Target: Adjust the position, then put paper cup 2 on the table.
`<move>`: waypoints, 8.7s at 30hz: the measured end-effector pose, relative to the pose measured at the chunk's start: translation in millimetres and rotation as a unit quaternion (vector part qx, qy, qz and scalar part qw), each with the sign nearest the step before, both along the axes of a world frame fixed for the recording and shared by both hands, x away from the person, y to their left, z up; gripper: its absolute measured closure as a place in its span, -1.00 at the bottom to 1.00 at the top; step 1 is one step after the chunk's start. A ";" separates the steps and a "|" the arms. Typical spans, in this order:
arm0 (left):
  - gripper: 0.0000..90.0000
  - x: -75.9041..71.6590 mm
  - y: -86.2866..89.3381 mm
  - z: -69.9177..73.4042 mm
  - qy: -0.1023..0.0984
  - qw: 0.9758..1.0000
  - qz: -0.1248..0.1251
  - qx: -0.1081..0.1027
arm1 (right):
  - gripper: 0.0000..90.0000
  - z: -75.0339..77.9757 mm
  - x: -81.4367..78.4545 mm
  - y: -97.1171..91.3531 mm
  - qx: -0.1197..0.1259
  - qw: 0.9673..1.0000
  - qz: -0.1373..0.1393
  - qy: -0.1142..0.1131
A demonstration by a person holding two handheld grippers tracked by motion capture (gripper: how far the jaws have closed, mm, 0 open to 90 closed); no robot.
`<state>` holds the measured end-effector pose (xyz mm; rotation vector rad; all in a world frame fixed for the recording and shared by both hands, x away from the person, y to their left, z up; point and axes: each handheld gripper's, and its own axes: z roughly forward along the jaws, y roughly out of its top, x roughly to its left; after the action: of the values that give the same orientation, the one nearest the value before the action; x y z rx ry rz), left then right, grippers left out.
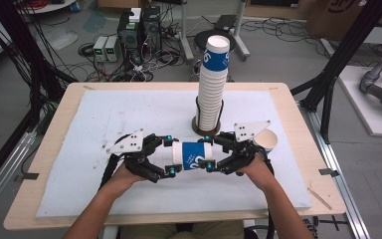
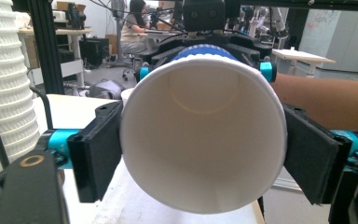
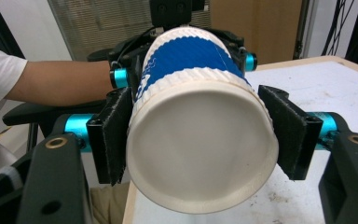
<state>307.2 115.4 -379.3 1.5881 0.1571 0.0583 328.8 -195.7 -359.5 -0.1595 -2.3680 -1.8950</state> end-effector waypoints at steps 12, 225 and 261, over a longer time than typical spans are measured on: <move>-0.39 -1.1 2.5 9.5 -0.008 0.999 0.006 0.035 | -0.30 -2.3 -0.6 2.9 -0.017 1.000 -0.004 0.007; -0.59 -15.7 111.3 -34.0 0.016 0.943 0.329 0.041 | -0.39 -88.3 46.7 110.8 -0.123 0.961 -0.246 -0.006; -0.58 -11.1 110.3 -37.5 0.034 0.944 0.324 0.044 | -0.56 -73.5 22.6 63.8 -0.148 0.960 -0.234 -0.035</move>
<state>296.0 225.8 -416.8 1.5699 0.7358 0.5295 351.4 -131.8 -433.1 -0.7496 -2.8464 -1.7077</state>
